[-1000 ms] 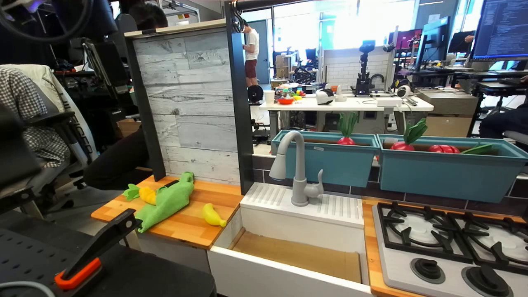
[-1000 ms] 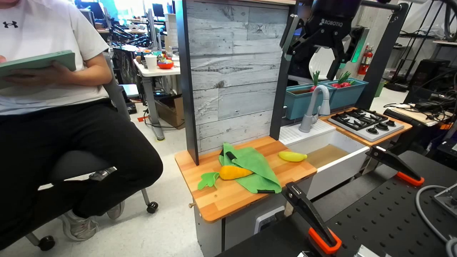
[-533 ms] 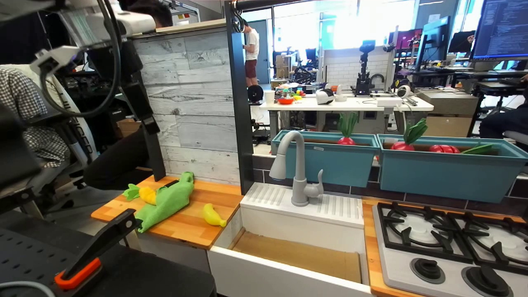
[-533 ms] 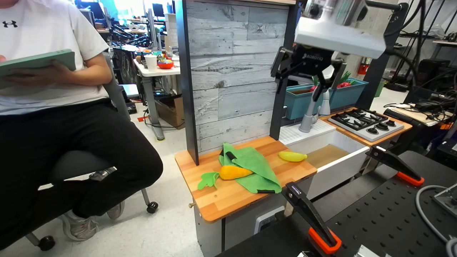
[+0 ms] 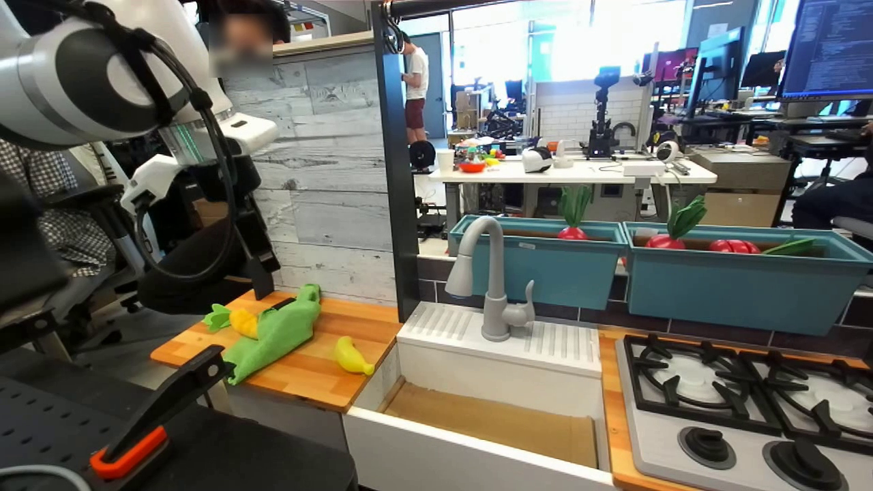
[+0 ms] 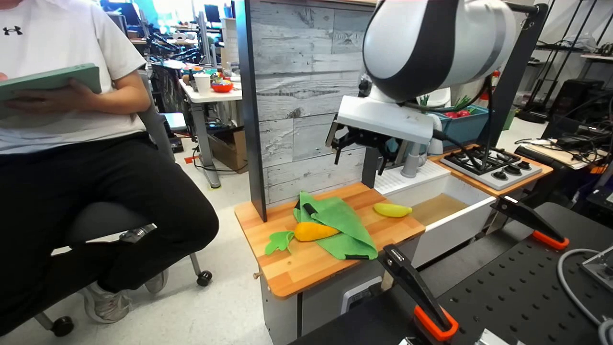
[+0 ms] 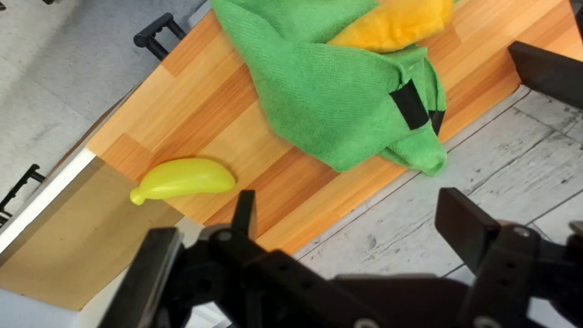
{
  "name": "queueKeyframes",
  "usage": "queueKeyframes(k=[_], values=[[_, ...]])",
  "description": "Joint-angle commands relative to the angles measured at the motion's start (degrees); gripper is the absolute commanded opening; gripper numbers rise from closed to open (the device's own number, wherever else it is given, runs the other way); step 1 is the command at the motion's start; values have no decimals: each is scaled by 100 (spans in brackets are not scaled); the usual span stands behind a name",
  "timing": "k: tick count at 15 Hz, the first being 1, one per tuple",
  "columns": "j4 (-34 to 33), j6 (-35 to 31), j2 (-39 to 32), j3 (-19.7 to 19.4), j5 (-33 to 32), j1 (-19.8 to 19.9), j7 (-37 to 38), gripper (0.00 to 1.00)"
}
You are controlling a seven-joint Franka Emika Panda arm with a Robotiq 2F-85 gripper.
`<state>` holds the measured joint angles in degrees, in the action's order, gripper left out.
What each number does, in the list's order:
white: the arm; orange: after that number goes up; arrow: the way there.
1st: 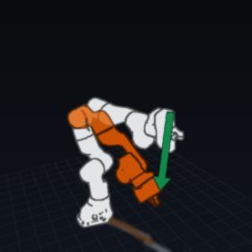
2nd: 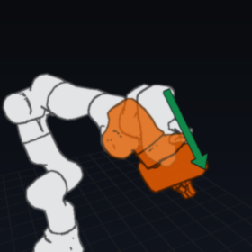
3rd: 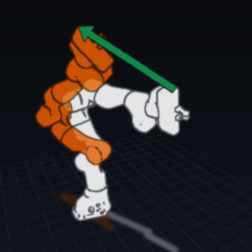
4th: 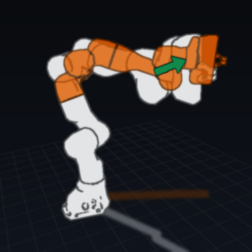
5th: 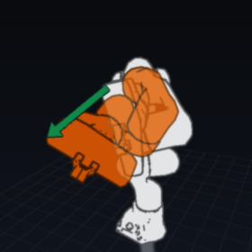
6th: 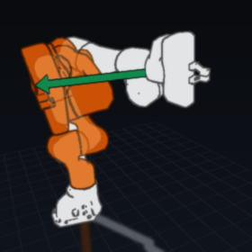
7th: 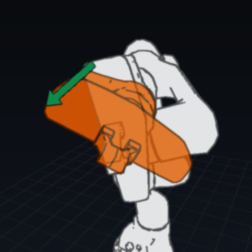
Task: Move the green towel to the right
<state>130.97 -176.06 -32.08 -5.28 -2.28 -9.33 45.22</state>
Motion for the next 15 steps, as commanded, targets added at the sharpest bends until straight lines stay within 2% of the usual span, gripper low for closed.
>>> queueKeyframes(k=[1, 8, 15], values=[[-544, 25, -517, 271, 577, 114, -615, 100], [-1211, 419, -1044, 923, 1049, 609, -2035, 100], [-1874, 777, -1609, 926, 1163, 556, -2569, 100]])
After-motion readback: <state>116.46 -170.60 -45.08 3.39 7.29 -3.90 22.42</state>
